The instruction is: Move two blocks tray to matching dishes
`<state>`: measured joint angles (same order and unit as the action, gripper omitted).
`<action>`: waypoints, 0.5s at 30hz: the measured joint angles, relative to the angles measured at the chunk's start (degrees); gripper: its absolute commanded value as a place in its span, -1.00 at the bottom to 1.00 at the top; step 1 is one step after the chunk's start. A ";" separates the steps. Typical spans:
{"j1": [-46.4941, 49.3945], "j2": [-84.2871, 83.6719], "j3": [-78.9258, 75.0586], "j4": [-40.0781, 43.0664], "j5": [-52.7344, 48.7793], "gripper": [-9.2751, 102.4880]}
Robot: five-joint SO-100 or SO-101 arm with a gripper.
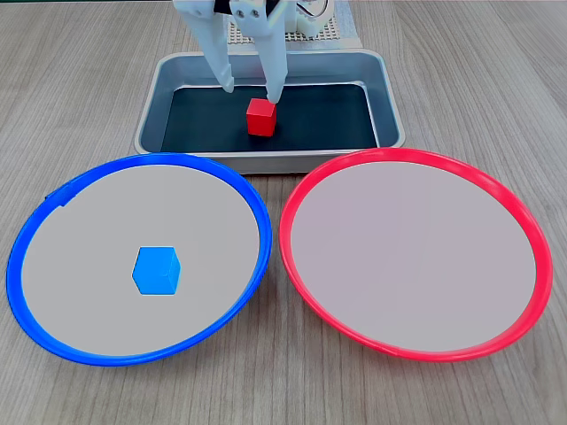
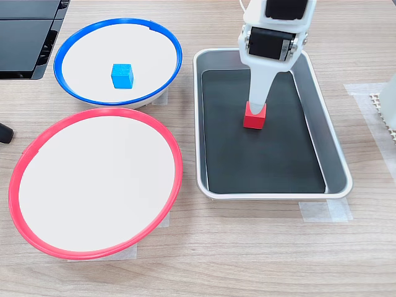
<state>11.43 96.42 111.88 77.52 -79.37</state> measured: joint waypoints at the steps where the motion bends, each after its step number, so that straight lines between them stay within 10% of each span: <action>1: -1.32 0.00 0.09 -0.35 0.00 -0.50; 15: -2.90 -1.41 7.56 -11.51 -6.15 -0.81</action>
<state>8.53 95.01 119.44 66.01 -85.52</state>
